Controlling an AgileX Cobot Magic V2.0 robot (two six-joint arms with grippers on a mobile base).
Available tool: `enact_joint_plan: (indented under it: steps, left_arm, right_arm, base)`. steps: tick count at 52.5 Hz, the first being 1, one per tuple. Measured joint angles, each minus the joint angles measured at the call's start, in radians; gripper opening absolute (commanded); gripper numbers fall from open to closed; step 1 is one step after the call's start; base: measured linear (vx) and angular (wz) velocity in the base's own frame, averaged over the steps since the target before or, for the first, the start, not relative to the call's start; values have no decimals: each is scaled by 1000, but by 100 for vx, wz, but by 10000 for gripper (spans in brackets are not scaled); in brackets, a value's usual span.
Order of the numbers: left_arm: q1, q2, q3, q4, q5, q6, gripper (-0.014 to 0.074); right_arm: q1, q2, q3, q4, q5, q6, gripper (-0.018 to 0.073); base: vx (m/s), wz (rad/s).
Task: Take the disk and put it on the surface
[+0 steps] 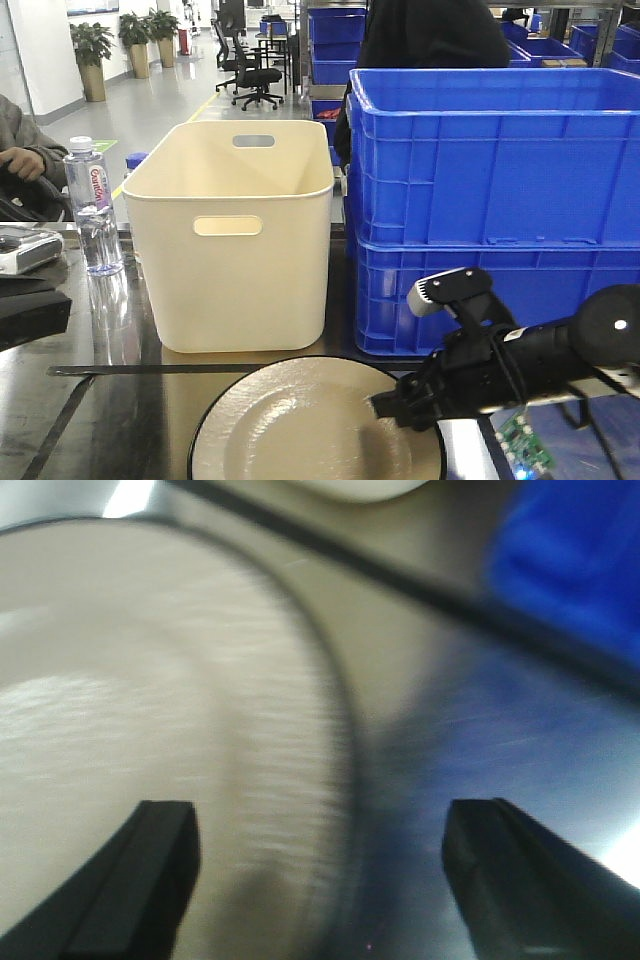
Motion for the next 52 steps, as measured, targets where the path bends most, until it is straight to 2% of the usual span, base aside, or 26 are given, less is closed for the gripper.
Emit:
enact_joint_plan:
  steps: [5, 8, 12, 14, 17, 18, 21, 24, 27, 31, 35, 46, 52]
  left_arm:
    - [0, 1, 0, 54, 24, -38, -6]
    - [0, 2, 0, 110, 41, -94, -6]
    - [0, 6, 0, 247, 73, -215, -5]
    - [0, 8, 0, 345, 95, -302, -5]
    - [0, 15, 0, 468, 128, -415, -5]
    - [0, 17, 0, 536, 144, -465, -5]
    - [0, 23, 1, 646, 186, -588, -5]
    - [0, 24, 3, 744, 218, -678, -5]
    - [0, 19, 3, 798, 233, -716, -5]
    - [0, -2, 14, 820, 221, -711, -5]
    - [0, -55, 59, 820, 186, -684, -5]
    - [0, -366, 311, 794, 57, -628, -5]
    - [0, -561, 449, 753, 23, -605, -5]
  right_arm:
    - [-10, -41, 0, -132, -72, 47, 575]
    - [-12, -79, 0, -203, -101, 94, 537]
    - [-17, -126, 0, -295, -117, 181, 431]
    - [-17, -157, 0, -345, -113, 249, 375]
    - [-17, -201, 0, -403, -89, 357, 197]
    - [-17, -212, 0, -430, -79, 387, 158]
    - [-17, -265, 0, -507, -17, 525, -2]
    - [-17, -313, 0, -585, 78, 631, -15]
    - [-17, -357, 5, -639, 142, 692, -15]
    - [-17, -445, 46, -671, 166, 730, -13]
    - [-17, -562, 129, -667, 123, 734, -13]
    - [-17, -969, 480, -610, -180, 679, -12]
    - [-17, -1182, 687, -600, -274, 670, -10]
  base:
    - [0, 0]
    - [0, 0]
    - [0, 0]
    - [0, 0]
    - [0, 0]
    - [0, 0]
    - [0, 0]
    - [0, 0]
    - [0, 0]
    - [0, 0]
    - [0, 0]
    - [0, 0]
    - [0, 0]
